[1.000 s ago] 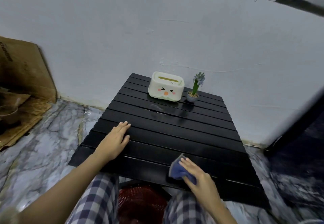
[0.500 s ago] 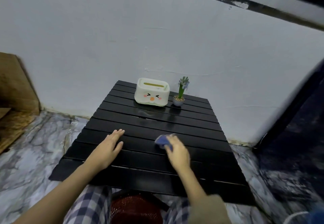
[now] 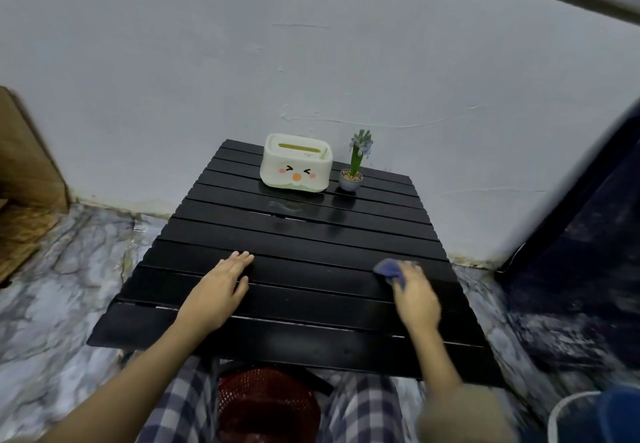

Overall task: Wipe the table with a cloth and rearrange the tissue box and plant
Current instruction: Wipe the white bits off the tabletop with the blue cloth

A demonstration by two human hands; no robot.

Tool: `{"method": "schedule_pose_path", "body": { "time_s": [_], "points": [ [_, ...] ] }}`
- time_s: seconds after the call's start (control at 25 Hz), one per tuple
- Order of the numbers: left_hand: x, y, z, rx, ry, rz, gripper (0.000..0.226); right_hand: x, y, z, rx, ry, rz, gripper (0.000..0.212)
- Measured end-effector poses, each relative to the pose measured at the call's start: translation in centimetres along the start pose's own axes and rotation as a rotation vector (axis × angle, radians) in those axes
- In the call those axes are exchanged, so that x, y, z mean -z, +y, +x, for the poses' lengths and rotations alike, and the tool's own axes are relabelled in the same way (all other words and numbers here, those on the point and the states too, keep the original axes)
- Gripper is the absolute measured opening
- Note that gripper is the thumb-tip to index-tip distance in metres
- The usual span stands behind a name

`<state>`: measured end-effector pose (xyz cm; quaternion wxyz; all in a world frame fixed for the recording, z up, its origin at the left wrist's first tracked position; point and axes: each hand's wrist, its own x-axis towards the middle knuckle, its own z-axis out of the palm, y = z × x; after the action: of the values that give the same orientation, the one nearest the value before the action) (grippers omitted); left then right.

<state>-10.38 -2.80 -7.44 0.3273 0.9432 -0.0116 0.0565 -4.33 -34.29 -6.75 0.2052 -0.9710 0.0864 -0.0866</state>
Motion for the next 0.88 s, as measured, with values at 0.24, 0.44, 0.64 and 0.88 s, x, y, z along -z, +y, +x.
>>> {"method": "schedule_pose_path", "body": {
  "time_s": [0.24, 0.44, 0.64, 0.88],
  "points": [
    [-0.5, -0.9, 0.3, -0.016, 0.006, 0.013, 0.044, -2.2, -6.1, -9.9, 0.583, -0.342, 0.166, 0.049],
    [-0.6, -1.1, 0.7, -0.032, 0.024, 0.0, 0.044, 2.9, 5.9, -7.4, 0.253, -0.135, 0.176, 0.046],
    [-0.8, -1.3, 0.6, -0.033, 0.03, -0.004, 0.046, 4.2, 8.2, -2.9, -0.126, 0.01, 0.05, 0.041],
    [1.5, -0.4, 3.1, 0.077, 0.081, -0.333, 0.045, 3.2, 1.2, 1.7, 0.073, -0.13, 0.111, 0.064]
  ]
}}
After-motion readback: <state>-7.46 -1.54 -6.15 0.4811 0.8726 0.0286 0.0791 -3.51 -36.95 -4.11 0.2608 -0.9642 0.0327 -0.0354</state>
